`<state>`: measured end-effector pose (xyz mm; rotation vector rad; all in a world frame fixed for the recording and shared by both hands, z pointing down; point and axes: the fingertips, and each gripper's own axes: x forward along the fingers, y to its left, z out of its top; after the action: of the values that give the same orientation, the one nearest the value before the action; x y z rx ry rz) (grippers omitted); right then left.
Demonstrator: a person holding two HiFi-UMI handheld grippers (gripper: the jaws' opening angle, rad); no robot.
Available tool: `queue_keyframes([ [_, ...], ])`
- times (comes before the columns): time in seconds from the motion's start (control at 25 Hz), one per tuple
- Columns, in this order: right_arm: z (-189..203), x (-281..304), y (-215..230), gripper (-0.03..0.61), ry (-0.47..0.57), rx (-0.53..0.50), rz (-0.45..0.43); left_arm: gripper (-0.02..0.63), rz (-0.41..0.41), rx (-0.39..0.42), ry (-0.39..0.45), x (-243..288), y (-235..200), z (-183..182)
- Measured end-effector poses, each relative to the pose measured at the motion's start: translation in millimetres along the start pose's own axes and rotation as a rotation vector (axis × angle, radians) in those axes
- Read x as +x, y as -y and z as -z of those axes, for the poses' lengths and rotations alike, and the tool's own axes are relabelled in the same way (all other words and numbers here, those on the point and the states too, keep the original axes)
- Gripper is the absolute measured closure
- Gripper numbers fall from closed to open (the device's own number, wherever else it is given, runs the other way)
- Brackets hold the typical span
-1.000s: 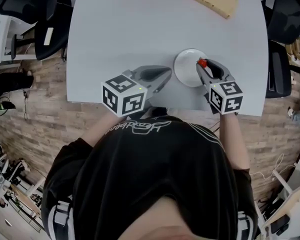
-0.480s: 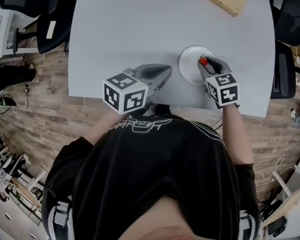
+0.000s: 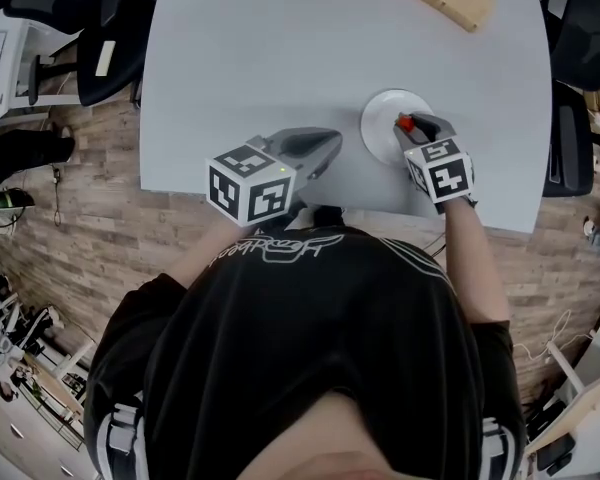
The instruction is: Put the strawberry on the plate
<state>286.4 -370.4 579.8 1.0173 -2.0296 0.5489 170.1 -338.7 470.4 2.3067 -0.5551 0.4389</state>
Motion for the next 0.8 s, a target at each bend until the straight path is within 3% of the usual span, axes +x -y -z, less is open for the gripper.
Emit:
queue_keyframes([
  [0.52,-3,-1,-5,0.429,0.022,-0.003,0.010,0.606,-0.015,-0.021,0.020,-16,-9,12],
  [0.68,-3,-9,-1,0.399,0.032,-0.001,0.059,0.606,-0.008,-0.022,0.026,-21,-7,15],
  [0.8,-8,-27,-1,0.399,0.081,0.061,0.096,0.606,0.001,-0.010,0.039,-31,-2,15],
])
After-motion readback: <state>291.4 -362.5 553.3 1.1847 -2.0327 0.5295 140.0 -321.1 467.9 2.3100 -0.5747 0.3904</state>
